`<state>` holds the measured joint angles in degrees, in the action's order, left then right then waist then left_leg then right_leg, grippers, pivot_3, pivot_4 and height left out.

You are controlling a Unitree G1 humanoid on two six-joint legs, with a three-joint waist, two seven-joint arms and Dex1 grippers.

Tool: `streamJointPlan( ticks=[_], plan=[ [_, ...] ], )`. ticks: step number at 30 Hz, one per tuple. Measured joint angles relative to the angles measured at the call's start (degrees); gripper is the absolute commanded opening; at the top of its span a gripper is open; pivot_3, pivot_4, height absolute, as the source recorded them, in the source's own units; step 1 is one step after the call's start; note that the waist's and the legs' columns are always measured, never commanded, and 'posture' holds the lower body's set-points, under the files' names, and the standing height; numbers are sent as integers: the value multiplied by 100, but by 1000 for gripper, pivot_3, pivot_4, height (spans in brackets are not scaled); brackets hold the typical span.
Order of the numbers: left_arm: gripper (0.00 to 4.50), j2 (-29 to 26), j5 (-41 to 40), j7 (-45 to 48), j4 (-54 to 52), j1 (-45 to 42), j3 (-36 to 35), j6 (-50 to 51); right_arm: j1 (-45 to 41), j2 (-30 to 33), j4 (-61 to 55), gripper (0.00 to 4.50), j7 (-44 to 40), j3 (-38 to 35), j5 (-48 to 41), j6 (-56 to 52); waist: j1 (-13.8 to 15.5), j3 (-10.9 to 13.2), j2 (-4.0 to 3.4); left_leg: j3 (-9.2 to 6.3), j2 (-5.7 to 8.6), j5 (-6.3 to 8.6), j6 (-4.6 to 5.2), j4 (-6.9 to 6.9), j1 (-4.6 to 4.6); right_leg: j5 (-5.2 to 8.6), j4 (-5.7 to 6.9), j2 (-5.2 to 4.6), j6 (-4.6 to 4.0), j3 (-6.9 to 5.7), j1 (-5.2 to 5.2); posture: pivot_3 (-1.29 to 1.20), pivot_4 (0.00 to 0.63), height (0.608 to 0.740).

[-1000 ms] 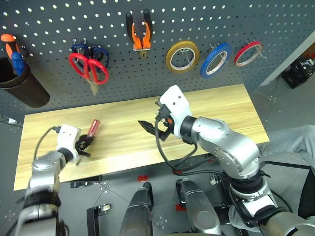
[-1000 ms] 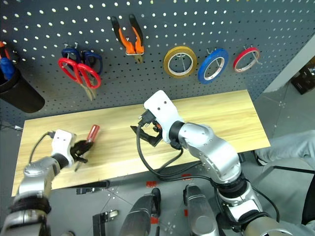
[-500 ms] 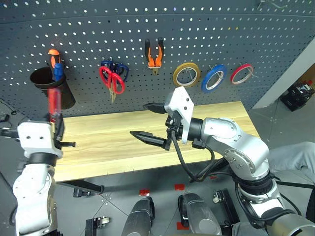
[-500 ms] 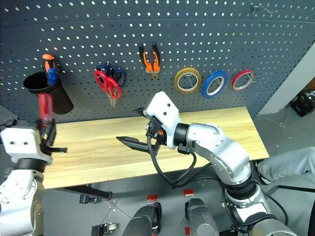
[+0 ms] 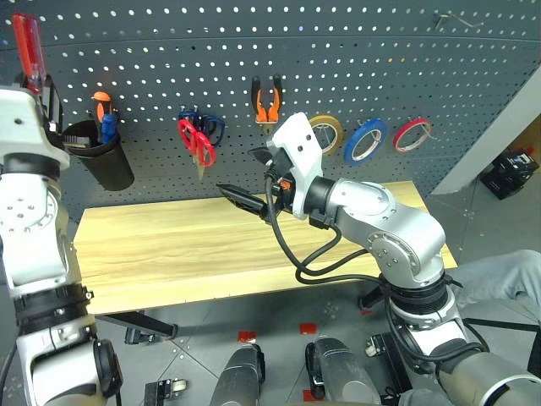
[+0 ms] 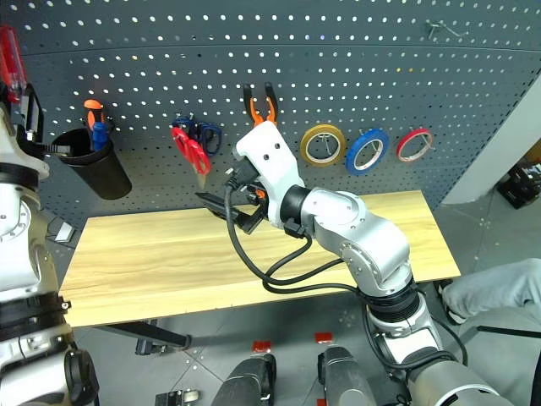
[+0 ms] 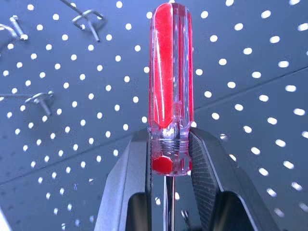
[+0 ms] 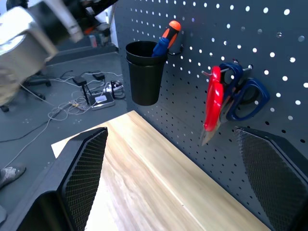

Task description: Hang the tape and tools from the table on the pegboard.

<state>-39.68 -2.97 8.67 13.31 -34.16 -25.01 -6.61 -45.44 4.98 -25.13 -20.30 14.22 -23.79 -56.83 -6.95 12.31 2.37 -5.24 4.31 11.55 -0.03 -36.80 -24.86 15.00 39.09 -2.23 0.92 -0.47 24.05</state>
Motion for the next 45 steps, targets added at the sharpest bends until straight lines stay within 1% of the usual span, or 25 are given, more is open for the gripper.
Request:
streamJointPlan(
  ticks=[5, 8, 11, 16, 18, 20, 25, 26, 28, 29, 32, 34, 36, 37, 39, 41, 43, 45],
  plan=[
    [764, -72, 183, -67, 1683, -817, 272, -1013, -117, -148, -53, 4500, 124, 17, 0, -9, -121, -21, 1, 0, 0, 1, 1, 2, 0, 0, 1, -1, 0, -1, 0, -268, 136, 740],
    [764, -71, 233, -75, 2463, -1115, 445, -1445, -172, -192, -54, 4500, 166, 27, -1, -9, -192, -24, 3, 0, 0, 1, 2, 1, -1, -1, 3, -1, 1, 0, 1, -278, 139, 740],
    [764, -71, 226, -117, 2817, -1108, 449, -1695, -199, -227, -86, 4500, 171, 42, -8, -17, -298, -24, 2, 0, 0, 1, 2, 2, -3, -1, 4, -1, 1, 2, 3, -278, 140, 740],
    [764, -88, 155, -215, 2908, -842, 418, -1908, -198, -228, -98, 4500, 175, 44, -9, -34, -466, -33, 1, 0, 0, 1, 2, 1, -4, -1, 12, -1, 1, 4, 5, -271, 140, 740],
    [1479, -88, 93, -309, 2893, -625, 325, -1933, -198, -228, -101, 4500, 176, 44, -11, -41, -544, -41, 2, -1, 0, 1, 2, 1, -4, -1, 22, -1, 1, 6, 8, -271, 141, 740],
    [1912, -88, -32, -370, 2750, -420, 192, -1972, -198, -222, -102, 4500, 175, 43, -10, -50, -596, -42, 2, 0, 0, 0, 2, -2, -4, 0, 34, -1, 1, 7, 13, -268, 142, 740],
    [3444, -86, -149, -579, 2210, -190, -10, -2027, -198, -207, -102, 4500, 171, 47, -8, -64, -586, -60, 1, -2, -1, -1, 1, -12, -3, 0, 48, -1, 2, 4, 11, -265, 142, 740],
    [3688, -85, -151, -623, 2090, -135, -28, -2016, -197, -202, -102, 4500, 170, 48, -8, -64, -584, -70, 0, -2, 0, -1, 1, -14, -3, 0, 49, -1, 2, 5, 11, -265, 142, 740],
    [4345, -57, -151, -694, 1863, -60, -27, -1968, -197, -179, -102, 4500, 168, 48, -4, -64, -578, -88, 1, -2, 0, -1, 2, -15, -1, 0, 50, -1, 2, 4, 9, -265, 142, 740],
    [4473, -27, -150, -692, 1683, 5, -23, -1910, -196, -171, -101, 4500, 168, 49, -3, -64, -578, -94, -1, -2, 0, -1, 2, -15, -1, 0, 52, -2, 2, 5, 10, -265, 142, 740],
    [4473, 83, -160, -526, 1072, 241, 128, -1638, -172, -151, -100, 4500, 168, 54, 2, -64, -568, -104, -5, -2, 1, -2, 1, -15, -1, 0, 54, -2, 2, 5, 7, -259, 140, 740],
    [4473, 249, -174, -258, 505, 636, 418, -1161, -102, -135, -99, 4500, 167, 64, 8, -62, -569, -124, -17, 0, 1, -2, 2, -15, 1, 0, 53, -2, 2, 8, 7, -259, 140, 740],
    [4473, 416, -176, -152, 268, 932, 569, -810, -76, -98, -99, 4500, 165, 77, 20, -55, -573, -128, -22, 0, 0, -2, 2, -15, 2, 0, 56, -1, 2, 9, 8, -252, 134, 740],
    [4473, 530, -210, -154, 113, 1117, 576, -544, -58, -70, -99, 4500, 160, 93, 33, -37, -590, -133, -22, 0, -1, -2, 1, -16, 3, 0, 60, -1, 2, 11, 10, -252, 134, 740],
    [4473, 859, -470, -247, -321, 1503, 546, 337, 37, 67, -100, 4500, 147, 112, 57, 9, -602, -138, -19, 1, -2, -3, 0, -16, 6, 1, 70, 2, 2, 14, 11, -243, 126, 740],
    [4473, 1011, -476, -510, -803, 1896, 500, 1155, 236, 199, -100, 4500, 139, 119, 117, 71, -601, -149, -19, 0, -2, -4, -1, -17, 7, 1, 77, 3, 3, 13, 12, -230, 119, 740],
    [4473, 1015, -430, -614, -1214, 2260, 454, 1655, 454, 284, -99, 4500, 171, 117, 225, 137, -594, -154, -20, 1, -3, -5, -3, -17, 7, 1, 79, 4, 3, 15, 12, -221, 110, 740],
    [4473, 1035, -479, -578, -1610, 2533, 430, 1921, 665, 301, -94, 4500, 207, 105, 266, 221, -567, -186, -22, 0, -3, -5, -4, -17, 8, 1, 78, 4, 2, 14, 11, -210, 102, 740]
  ],
)
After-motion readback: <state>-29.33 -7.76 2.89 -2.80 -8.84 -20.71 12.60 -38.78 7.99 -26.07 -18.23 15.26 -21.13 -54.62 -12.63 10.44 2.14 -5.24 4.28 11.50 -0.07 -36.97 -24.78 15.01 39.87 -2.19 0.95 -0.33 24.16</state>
